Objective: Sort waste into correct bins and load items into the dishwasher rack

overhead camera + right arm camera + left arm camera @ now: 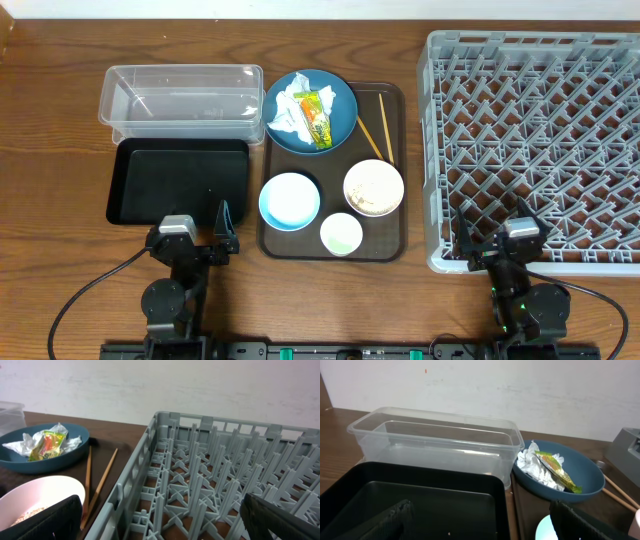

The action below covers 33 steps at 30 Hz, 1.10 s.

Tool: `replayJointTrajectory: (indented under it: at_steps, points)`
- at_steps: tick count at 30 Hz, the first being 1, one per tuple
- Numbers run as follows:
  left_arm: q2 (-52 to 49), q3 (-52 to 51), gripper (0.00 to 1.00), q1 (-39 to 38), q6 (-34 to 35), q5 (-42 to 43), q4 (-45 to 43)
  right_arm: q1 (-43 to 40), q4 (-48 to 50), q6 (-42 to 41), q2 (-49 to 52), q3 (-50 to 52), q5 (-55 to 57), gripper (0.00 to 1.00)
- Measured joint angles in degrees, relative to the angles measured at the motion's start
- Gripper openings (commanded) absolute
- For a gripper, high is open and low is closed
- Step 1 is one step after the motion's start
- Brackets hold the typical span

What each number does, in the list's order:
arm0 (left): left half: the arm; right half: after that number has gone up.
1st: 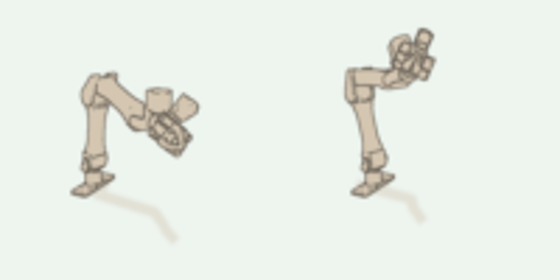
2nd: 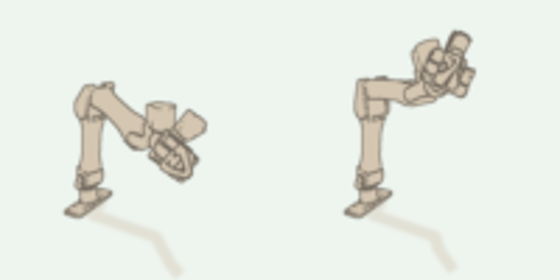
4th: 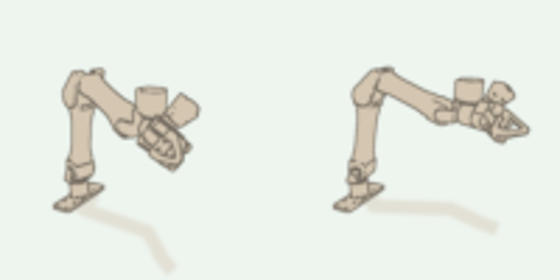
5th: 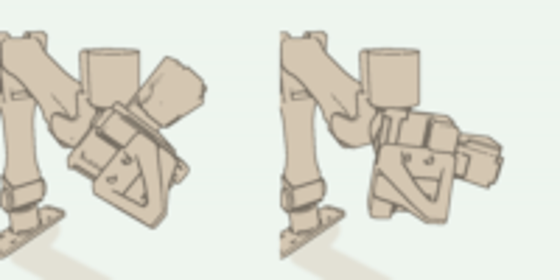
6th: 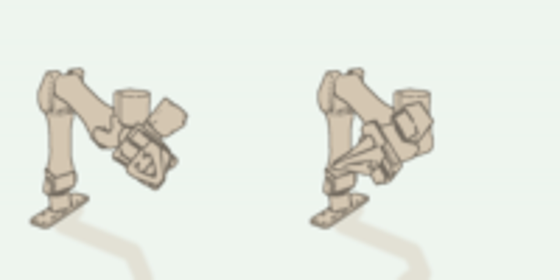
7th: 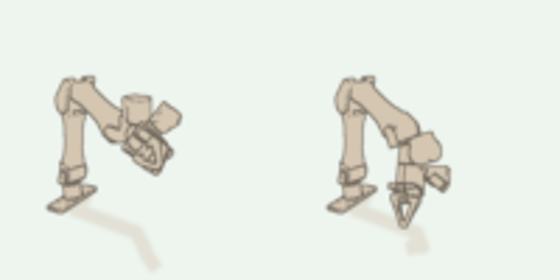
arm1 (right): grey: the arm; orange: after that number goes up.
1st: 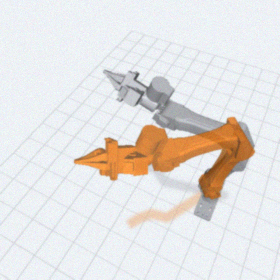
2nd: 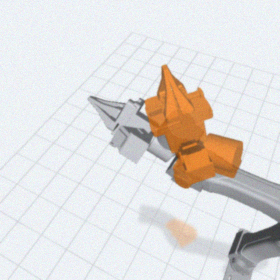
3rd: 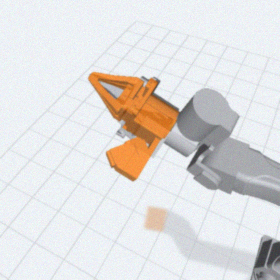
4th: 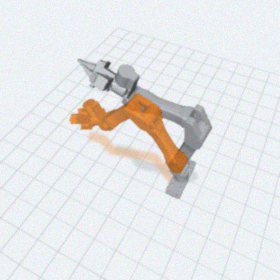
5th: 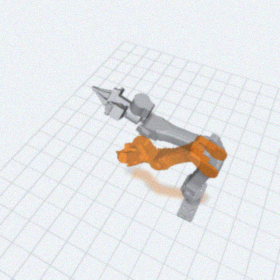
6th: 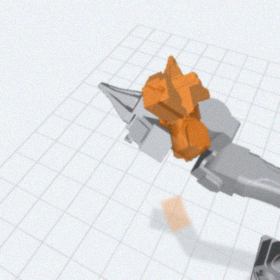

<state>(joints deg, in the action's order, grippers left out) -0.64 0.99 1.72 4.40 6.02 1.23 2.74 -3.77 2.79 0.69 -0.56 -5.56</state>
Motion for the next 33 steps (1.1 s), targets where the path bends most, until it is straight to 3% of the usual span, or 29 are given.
replayJointTrajectory:
  at_steps: [33]
  points:
    - [0.0, 0.0, 0.89, 0.0, 0.0, 0.0, 0.0, 0.0, 0.4, -0.3, 0.0, 0.1, -2.4, 0.99]
